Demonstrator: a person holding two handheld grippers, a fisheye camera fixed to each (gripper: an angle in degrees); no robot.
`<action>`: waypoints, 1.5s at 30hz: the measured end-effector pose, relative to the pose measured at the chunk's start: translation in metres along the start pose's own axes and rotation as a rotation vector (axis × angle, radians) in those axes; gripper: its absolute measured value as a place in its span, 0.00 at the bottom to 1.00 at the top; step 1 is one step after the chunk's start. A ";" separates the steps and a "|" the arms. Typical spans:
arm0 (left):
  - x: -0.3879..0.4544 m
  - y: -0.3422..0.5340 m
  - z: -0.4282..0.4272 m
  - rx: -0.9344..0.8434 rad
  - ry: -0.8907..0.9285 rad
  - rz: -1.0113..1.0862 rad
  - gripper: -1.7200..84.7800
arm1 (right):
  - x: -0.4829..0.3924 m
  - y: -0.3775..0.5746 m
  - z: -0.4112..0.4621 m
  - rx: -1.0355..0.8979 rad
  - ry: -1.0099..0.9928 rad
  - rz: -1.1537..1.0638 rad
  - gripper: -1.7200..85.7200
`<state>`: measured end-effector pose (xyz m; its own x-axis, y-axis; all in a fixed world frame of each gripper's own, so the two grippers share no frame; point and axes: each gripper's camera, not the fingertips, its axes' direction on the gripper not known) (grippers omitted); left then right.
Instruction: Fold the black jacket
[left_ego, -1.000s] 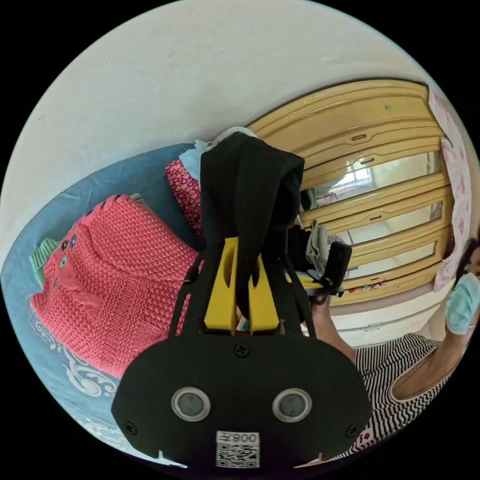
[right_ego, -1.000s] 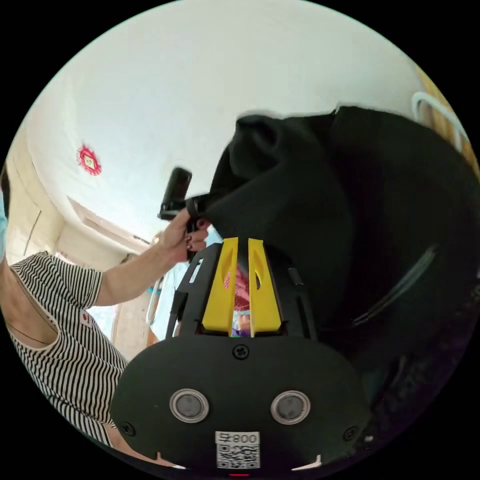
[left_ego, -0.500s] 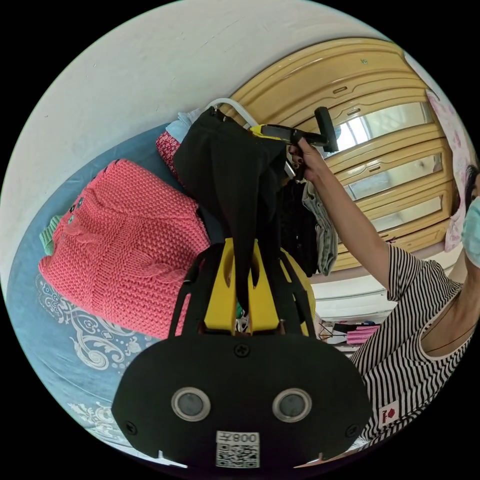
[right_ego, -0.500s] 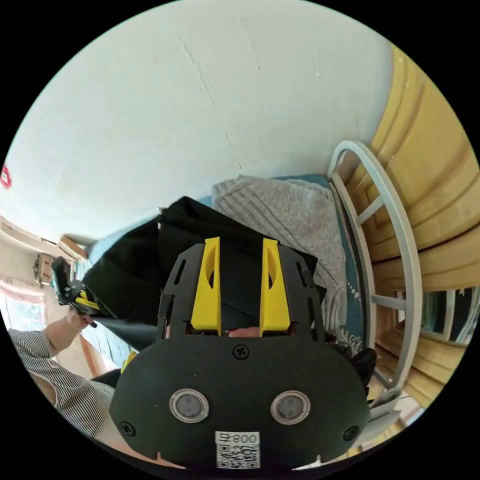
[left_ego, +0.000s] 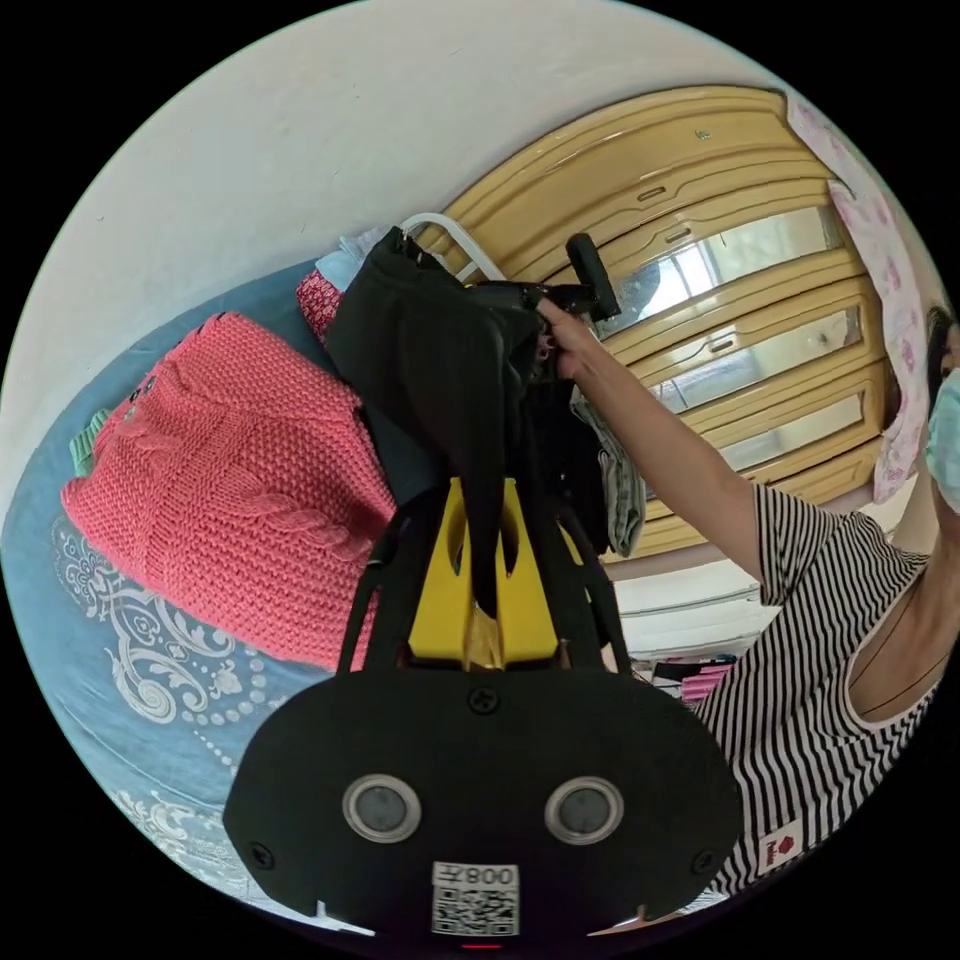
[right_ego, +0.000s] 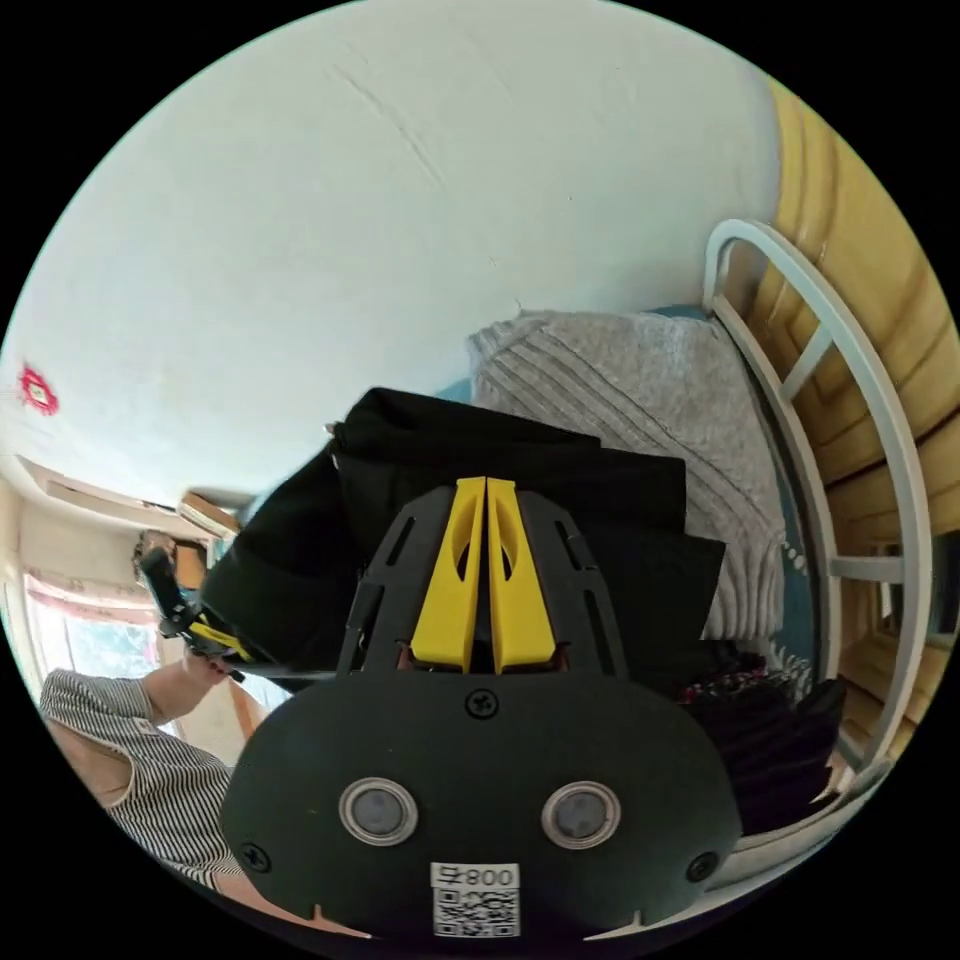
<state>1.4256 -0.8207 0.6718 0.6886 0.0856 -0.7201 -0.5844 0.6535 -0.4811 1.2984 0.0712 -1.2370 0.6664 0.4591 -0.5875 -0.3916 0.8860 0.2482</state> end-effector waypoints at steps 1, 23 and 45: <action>0.004 0.014 -0.018 0.024 0.017 0.000 0.05 | -0.004 0.014 -0.022 0.069 -0.060 0.005 0.02; 0.121 0.372 -0.530 0.598 0.042 0.179 0.06 | -0.370 0.195 -0.280 0.329 -0.541 -0.437 0.02; -0.049 0.878 -0.868 0.559 -0.184 -0.413 0.07 | -0.773 0.486 -0.124 -0.659 -0.481 -0.255 0.02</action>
<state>0.5059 -0.9037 -0.1495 0.8958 -0.1587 -0.4151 0.0127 0.9429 -0.3329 0.5142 0.1394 -0.7578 0.9229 0.3599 -0.1367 -0.3824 0.8162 -0.4332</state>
